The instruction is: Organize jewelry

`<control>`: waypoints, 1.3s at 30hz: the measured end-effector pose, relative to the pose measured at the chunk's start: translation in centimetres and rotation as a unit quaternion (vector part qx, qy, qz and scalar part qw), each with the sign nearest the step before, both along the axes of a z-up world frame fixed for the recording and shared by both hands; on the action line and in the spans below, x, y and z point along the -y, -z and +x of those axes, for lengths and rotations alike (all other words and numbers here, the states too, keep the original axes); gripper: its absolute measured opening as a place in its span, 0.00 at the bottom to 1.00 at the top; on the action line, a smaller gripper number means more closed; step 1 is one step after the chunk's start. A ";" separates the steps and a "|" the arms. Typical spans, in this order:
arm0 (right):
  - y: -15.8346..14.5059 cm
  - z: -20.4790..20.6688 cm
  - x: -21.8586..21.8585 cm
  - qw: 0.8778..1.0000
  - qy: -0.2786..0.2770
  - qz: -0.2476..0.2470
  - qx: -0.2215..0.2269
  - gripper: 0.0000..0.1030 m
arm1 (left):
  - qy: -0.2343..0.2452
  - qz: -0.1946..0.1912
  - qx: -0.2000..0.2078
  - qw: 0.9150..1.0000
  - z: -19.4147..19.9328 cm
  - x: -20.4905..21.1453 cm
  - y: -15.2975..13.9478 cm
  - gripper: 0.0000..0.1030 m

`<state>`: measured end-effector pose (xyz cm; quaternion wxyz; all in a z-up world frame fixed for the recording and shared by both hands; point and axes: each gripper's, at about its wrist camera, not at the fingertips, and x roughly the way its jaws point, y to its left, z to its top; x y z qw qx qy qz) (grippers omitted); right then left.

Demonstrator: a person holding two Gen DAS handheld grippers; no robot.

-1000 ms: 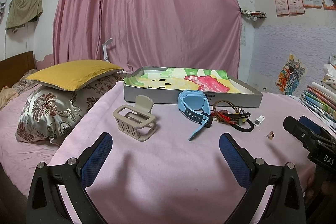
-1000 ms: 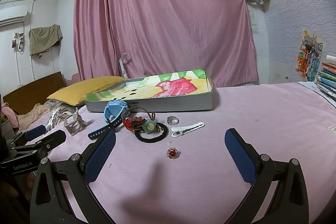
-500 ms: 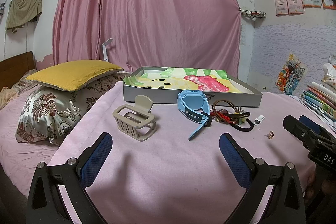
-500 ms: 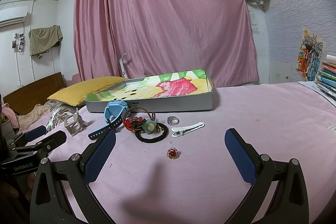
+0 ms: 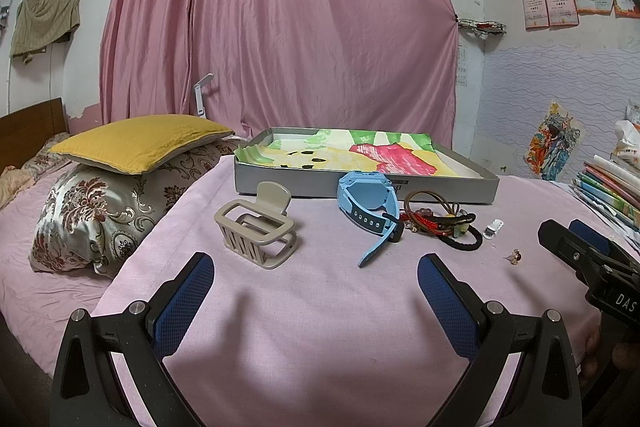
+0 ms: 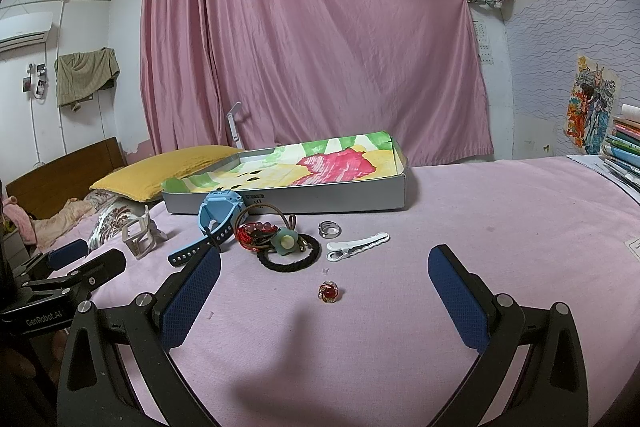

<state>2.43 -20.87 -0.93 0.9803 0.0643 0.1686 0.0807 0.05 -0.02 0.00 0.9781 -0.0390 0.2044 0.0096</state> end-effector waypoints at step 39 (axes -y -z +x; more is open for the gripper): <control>-0.2 2.8 -0.7 0.992 -0.036 -0.034 -0.113 0.57 | 0.073 -0.049 -0.058 0.994 3.2 0.3 -0.4 0.85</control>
